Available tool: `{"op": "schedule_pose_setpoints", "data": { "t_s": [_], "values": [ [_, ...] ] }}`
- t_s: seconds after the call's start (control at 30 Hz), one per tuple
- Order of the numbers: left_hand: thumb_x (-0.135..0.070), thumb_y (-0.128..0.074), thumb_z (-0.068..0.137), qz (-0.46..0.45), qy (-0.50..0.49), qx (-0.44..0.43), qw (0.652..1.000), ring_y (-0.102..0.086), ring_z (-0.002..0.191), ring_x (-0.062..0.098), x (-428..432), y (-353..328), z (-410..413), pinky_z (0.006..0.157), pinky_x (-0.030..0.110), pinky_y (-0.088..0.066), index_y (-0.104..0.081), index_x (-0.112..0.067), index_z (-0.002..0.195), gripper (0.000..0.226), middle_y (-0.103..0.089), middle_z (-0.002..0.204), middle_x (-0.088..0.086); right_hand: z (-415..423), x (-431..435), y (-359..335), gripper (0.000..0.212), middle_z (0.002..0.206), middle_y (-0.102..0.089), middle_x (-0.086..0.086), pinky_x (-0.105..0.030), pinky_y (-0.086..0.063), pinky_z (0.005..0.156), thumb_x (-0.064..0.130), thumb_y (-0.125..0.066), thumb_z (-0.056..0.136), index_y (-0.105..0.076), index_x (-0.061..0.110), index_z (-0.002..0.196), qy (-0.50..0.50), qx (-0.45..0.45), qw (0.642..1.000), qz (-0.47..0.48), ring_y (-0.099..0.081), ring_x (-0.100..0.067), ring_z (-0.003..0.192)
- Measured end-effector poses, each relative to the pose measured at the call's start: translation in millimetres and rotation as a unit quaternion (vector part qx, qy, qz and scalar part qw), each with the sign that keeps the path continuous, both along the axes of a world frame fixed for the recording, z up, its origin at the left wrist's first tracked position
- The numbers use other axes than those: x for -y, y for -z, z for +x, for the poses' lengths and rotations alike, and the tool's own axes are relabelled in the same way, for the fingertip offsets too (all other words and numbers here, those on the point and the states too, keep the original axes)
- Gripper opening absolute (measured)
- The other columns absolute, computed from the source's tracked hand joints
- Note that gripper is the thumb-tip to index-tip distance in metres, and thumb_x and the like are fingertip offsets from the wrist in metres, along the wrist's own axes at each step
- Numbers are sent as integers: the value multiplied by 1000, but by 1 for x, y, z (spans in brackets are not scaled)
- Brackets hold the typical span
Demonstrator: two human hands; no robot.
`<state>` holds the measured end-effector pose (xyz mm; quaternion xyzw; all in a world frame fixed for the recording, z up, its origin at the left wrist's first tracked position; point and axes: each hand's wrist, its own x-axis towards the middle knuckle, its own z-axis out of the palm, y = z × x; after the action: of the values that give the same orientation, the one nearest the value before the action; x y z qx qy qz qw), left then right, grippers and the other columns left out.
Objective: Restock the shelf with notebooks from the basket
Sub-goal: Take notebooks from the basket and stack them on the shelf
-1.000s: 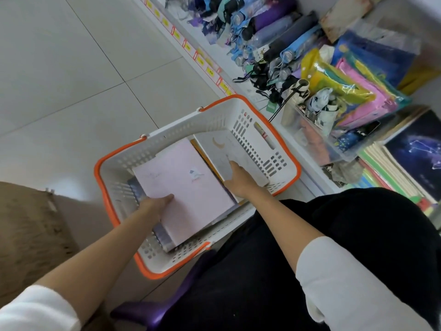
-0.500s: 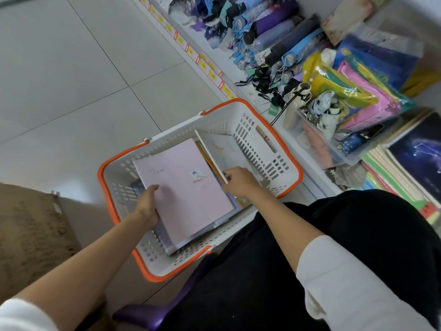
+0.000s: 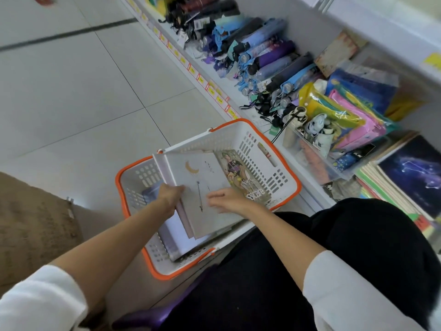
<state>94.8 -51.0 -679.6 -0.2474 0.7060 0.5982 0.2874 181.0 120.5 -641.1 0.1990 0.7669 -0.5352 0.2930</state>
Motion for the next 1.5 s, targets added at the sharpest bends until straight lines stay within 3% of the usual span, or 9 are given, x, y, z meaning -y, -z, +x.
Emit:
{"op": "schedule_pose_setpoints", "data": {
  "t_s": [0.17, 0.27, 0.37, 0.5, 0.73, 0.9, 1.0, 1.37, 1.5],
  "values": [
    [-2, -56, 92, 59, 64, -61, 994, -64, 79, 26, -11, -38, -7, 71, 37, -53, -55, 4, 121, 30, -65, 105, 19, 11, -54, -28, 43, 123, -55, 10, -24, -42, 93, 35, -65, 89, -54, 13, 124, 146, -40, 989, 4, -53, -9, 114],
    [-3, -58, 91, 103, 95, -95, 986, -65, 86, 26, -28, -66, -9, 78, 38, -55, -56, 0, 124, 34, -66, 111, 18, 16, -78, -32, 85, 133, -52, 4, -39, -40, 106, 64, -67, 76, -44, 14, 140, 246, -26, 969, -9, -50, -19, 121],
    [-3, -54, 92, 171, 129, -110, 970, -64, 98, 30, -51, -94, -9, 87, 42, -54, -54, -3, 128, 36, -63, 122, 18, 18, -90, -51, 82, 88, -56, 6, -34, -50, 75, 81, -58, 69, -52, 21, 125, 267, -14, 963, -14, -54, -16, 80],
    [-4, -50, 95, 230, 153, -122, 953, -65, 91, 26, -93, -145, -6, 85, 40, -53, -53, -4, 128, 33, -63, 116, 15, 21, -116, -88, 77, 122, -57, 10, -33, -43, 98, 68, -67, 71, -51, 22, 132, 244, -20, 970, 3, -57, -16, 113],
    [-19, -42, 101, 214, 126, -159, 956, -61, 101, 28, -147, -202, -12, 87, 41, -49, -53, -4, 126, 31, -62, 124, 12, 45, -177, -173, 34, 119, -66, -13, -52, -50, 95, 23, -57, 93, -53, 21, 127, 313, -116, 941, -62, -64, -32, 106],
    [-27, -41, 102, 243, 175, -211, 931, -65, 101, 32, -193, -243, 10, 90, 46, -52, -57, -7, 123, 33, -66, 117, 14, 81, -211, -228, 59, 123, -64, 2, -43, -52, 92, 20, -62, 92, -31, 49, 133, 300, -186, 931, -95, -65, -26, 108],
    [-14, -47, 99, 275, 195, -243, 909, -64, 101, 33, -222, -259, 30, 88, 46, -53, -56, -9, 121, 25, -65, 118, 16, 105, -230, -256, 60, 122, -66, -7, -45, -50, 95, 12, -66, 86, -43, 20, 141, 306, -229, 923, -35, -65, -30, 106],
    [-18, -59, 93, 252, 414, -303, 821, -66, 102, 30, -345, -334, 80, 87, 46, -54, -60, -8, 118, 27, -68, 114, 10, 189, -313, -319, 30, 101, -72, -11, -31, -57, 64, -3, -59, 85, -66, 10, 111, 528, -369, 765, -7, -70, -26, 82],
    [3, -50, 89, 197, 441, -422, 767, -62, 100, 26, -395, -347, 102, 80, 24, -52, -60, -3, 119, 32, -66, 113, 10, 199, -349, -320, 34, 106, -70, -12, -41, -57, 81, -3, -62, 81, -65, 7, 114, 606, -394, 690, 28, -68, -30, 92]
  ]
}}
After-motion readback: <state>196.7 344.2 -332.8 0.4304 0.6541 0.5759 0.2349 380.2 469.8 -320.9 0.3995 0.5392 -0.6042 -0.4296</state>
